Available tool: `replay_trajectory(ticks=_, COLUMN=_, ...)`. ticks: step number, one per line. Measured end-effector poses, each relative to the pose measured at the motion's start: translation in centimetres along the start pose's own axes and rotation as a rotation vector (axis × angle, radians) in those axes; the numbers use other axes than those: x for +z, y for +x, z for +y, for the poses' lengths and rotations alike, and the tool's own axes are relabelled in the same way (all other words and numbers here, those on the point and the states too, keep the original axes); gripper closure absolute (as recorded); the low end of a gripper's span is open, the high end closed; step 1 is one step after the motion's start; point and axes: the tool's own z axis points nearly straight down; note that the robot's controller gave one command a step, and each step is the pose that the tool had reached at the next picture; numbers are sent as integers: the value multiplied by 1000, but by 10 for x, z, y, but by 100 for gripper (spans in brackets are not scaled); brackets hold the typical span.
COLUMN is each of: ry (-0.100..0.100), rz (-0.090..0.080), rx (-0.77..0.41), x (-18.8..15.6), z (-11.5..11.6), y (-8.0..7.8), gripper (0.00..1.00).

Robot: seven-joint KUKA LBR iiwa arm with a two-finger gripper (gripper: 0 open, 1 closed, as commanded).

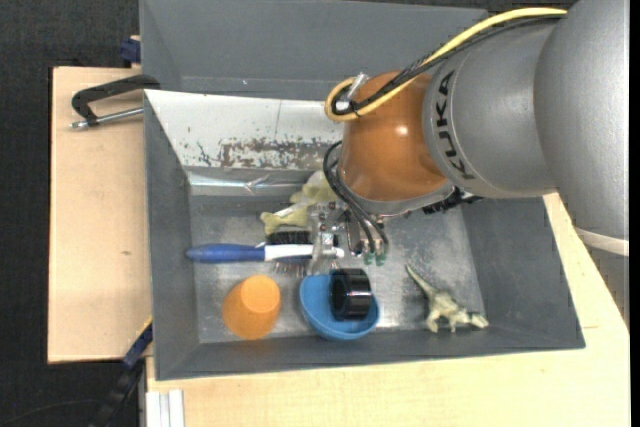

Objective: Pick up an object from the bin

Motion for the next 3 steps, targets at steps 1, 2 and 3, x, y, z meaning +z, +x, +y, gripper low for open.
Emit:
replay_trajectory(ticks=1, ry=-3, rz=3, rx=61, x=16, z=-3, y=-19, gripper=100)
replay_trajectory(ticks=2, ry=-2, rz=15, rx=138, x=22, z=-4, y=-34, gripper=100)
replay_trajectory(ticks=3, ry=-1, rz=9, rx=104, x=-116, z=-8, y=-16, gripper=100)
